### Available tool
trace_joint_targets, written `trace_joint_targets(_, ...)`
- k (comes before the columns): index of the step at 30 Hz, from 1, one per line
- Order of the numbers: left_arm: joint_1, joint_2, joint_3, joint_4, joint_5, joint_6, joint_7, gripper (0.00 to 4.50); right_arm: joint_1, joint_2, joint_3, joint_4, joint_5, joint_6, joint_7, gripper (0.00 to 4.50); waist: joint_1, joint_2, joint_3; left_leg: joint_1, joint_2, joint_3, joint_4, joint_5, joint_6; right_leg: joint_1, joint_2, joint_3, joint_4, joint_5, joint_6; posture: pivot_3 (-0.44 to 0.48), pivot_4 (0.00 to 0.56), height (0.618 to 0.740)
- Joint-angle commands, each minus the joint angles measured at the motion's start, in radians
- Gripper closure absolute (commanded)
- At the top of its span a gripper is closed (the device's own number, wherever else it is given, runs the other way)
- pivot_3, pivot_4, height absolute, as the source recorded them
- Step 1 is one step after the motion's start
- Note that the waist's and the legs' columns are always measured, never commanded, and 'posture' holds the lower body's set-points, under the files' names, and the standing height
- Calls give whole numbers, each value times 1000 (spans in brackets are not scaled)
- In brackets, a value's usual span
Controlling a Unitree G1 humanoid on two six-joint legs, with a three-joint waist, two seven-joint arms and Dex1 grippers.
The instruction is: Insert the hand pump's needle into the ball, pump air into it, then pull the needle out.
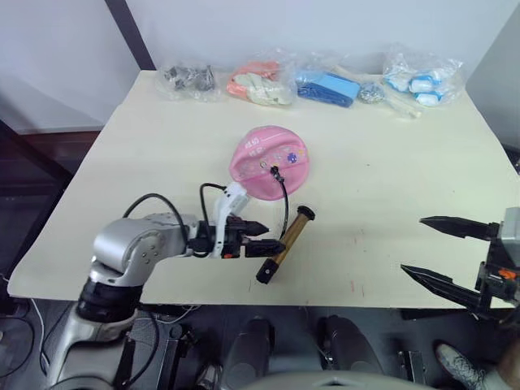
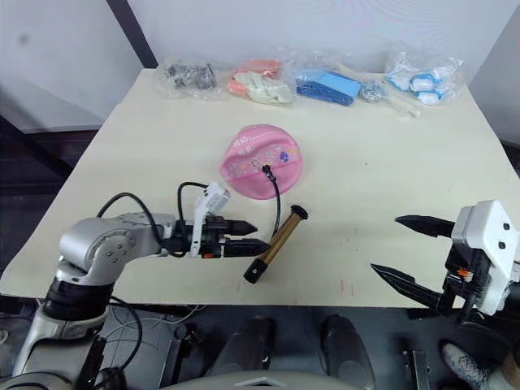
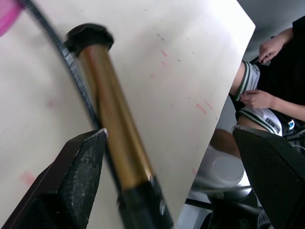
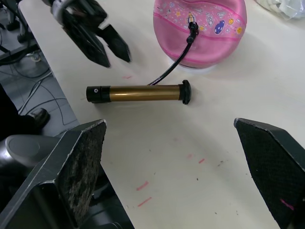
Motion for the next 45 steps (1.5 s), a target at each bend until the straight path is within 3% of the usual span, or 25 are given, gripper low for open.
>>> trace_joint_targets(1, -34, -29, -38, 28, 33, -31, 17, 51, 1, -20, 6, -30, 34, -28, -42, 0, -1, 0, 0, 0, 0, 0, 0, 0, 0, 0, 0, 0, 0, 0, 0, 0, 150, 740)
trace_joint_targets(13, -75, -98, -131, 146, 130, -131, 11, 51, 38, -25, 60, -63, 59, -71, -135, 0, 1, 0, 0, 0, 0, 0, 1, 0, 0, 0, 0, 1, 0, 0, 0, 0, 150, 740)
trace_joint_targets(33, -186, -174, -217, 300, 237, -155, -19, 51, 109, -31, 87, -89, 68, -130, -202, 0, 0, 0, 0, 0, -1, 0, 2, 0, 0, 0, 0, 1, 1, 0, 0, 0, 150, 740)
trace_joint_targets(45, -319, -201, -272, 382, 285, 7, 20, 51, 116, -44, 107, -101, 86, -139, -245, 0, -1, 0, -1, 0, -1, 0, 3, 0, 0, 0, 0, 1, 2, 0, 0, 0, 150, 740)
